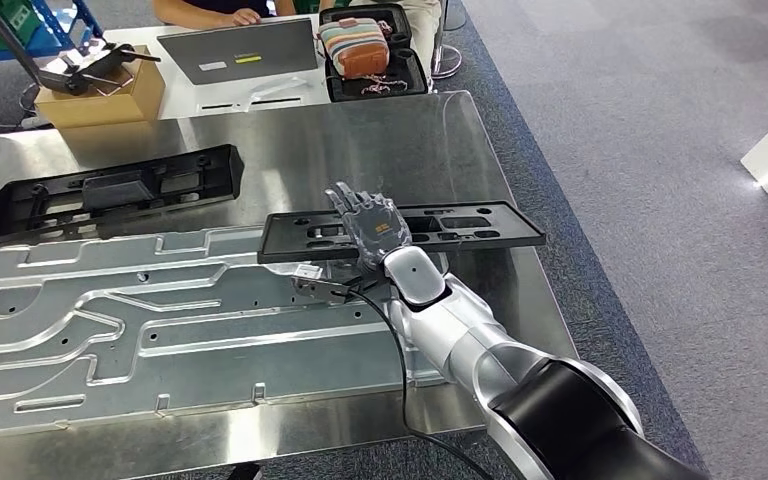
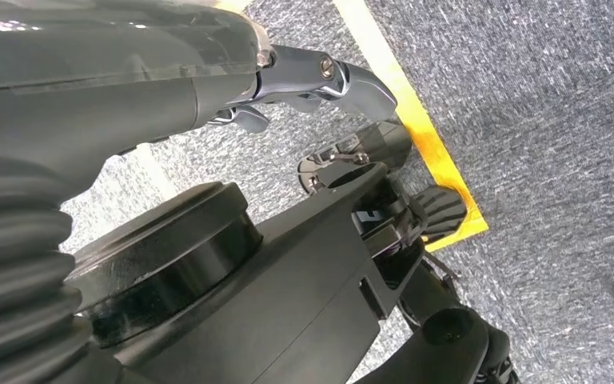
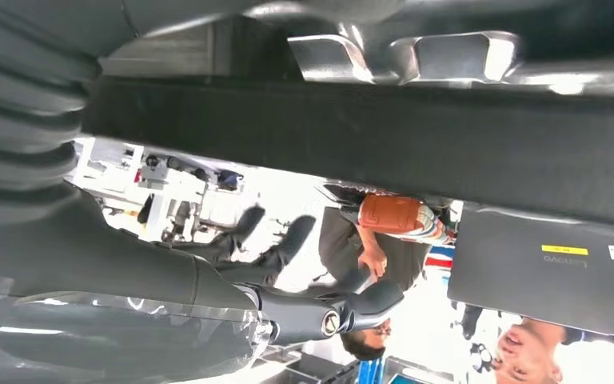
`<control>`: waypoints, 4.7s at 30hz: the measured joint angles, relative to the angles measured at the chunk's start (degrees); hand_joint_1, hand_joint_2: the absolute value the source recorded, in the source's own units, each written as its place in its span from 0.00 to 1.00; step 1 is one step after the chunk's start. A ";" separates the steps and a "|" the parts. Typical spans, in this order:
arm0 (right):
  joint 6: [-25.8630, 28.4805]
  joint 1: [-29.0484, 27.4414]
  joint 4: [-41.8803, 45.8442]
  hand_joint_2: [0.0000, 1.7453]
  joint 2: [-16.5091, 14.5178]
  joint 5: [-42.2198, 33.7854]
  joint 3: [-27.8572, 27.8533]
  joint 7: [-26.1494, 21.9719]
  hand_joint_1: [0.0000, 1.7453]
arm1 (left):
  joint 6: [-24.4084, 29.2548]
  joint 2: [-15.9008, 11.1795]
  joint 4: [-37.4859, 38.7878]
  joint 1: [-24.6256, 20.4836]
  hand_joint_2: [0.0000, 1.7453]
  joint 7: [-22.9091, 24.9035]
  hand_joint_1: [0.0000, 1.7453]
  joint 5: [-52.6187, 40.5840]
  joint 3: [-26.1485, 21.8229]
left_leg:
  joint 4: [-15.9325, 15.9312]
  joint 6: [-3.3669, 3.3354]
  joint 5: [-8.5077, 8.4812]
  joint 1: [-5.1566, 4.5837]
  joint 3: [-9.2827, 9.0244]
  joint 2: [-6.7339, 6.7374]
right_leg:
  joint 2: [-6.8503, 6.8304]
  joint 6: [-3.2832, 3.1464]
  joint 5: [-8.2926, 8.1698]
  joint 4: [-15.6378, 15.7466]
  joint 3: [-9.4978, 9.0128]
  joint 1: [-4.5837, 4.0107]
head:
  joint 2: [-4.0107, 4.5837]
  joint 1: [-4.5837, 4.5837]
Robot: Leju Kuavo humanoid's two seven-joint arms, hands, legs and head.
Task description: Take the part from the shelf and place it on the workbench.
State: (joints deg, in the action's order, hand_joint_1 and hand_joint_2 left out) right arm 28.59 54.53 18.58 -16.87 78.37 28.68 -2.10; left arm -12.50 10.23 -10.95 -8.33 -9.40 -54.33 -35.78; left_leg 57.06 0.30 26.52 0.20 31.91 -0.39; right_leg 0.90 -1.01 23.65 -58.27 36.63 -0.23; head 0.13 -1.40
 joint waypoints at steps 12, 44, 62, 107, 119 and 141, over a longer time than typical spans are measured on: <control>-0.04 0.02 0.66 0.00 -0.38 1.61 -0.51 -1.67 0.00 | 0.37 0.00 0.00 -0.01 0.00 -0.77 0.00 0.72 -0.61 | 0.00 0.00 0.00 0.00 -0.10 0.00 | 0.00 0.00 0.00 0.00 -0.13 0.01 | 0.00 0.00; -20.29 7.17 24.94 0.00 -0.19 9.79 24.05 -1.98 0.00 | 0.88 -0.22 -0.02 -0.36 0.00 -1.09 0.00 -1.94 -2.40 | 16.82 2.37 8.71 1.90 5.34 0.87 | -0.53 -0.61 -0.82 -2.80 3.24 1.01 | 0.00 -0.13; -19.37 7.96 26.50 0.00 3.34 7.73 27.62 -0.75 0.00 | 0.68 0.25 -0.02 -0.91 0.00 -1.09 0.00 -2.37 -2.41 | 2.10 -1.73 -2.00 -0.41 3.65 0.85 | -0.56 -0.07 3.88 -7.17 -0.03 -0.15 | 0.00 -0.11; -15.30 4.95 23.38 0.00 1.54 2.80 31.27 -1.25 0.00 | 0.32 0.56 -0.17 -0.78 0.00 -1.46 0.00 -2.11 -2.51 | 13.76 2.51 -0.92 1.25 5.09 0.23 | -1.68 -0.80 -2.49 1.29 1.44 0.05 | 0.00 -0.16; -13.19 2.70 23.43 0.00 2.37 -4.49 30.33 -6.48 0.00 | -0.15 0.50 -0.35 -0.76 0.00 -1.92 0.00 -2.37 -2.56 | 0.82 -1.45 -2.17 0.88 2.44 0.73 | -1.14 2.39 7.47 -16.58 7.63 0.61 | 0.00 -0.15; -14.60 -3.15 22.81 1.00 1.52 -20.47 26.99 -14.49 0.00 | -0.22 -0.43 -0.54 0.09 0.00 -2.66 0.00 -2.17 -2.95 | 0.56 -0.74 3.97 -0.30 -5.09 0.74 | -1.43 -0.71 -3.05 0.51 2.34 -1.06 | 0.00 -0.16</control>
State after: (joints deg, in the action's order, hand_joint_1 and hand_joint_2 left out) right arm 13.99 51.38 41.39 -15.35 57.90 55.67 -16.60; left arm -12.71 9.80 -11.49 -8.24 -12.06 -56.50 -38.73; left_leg 57.62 -0.44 30.49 -0.10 26.83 0.36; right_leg -0.53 -1.72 20.60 -57.76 38.97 -1.29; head 0.13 -1.56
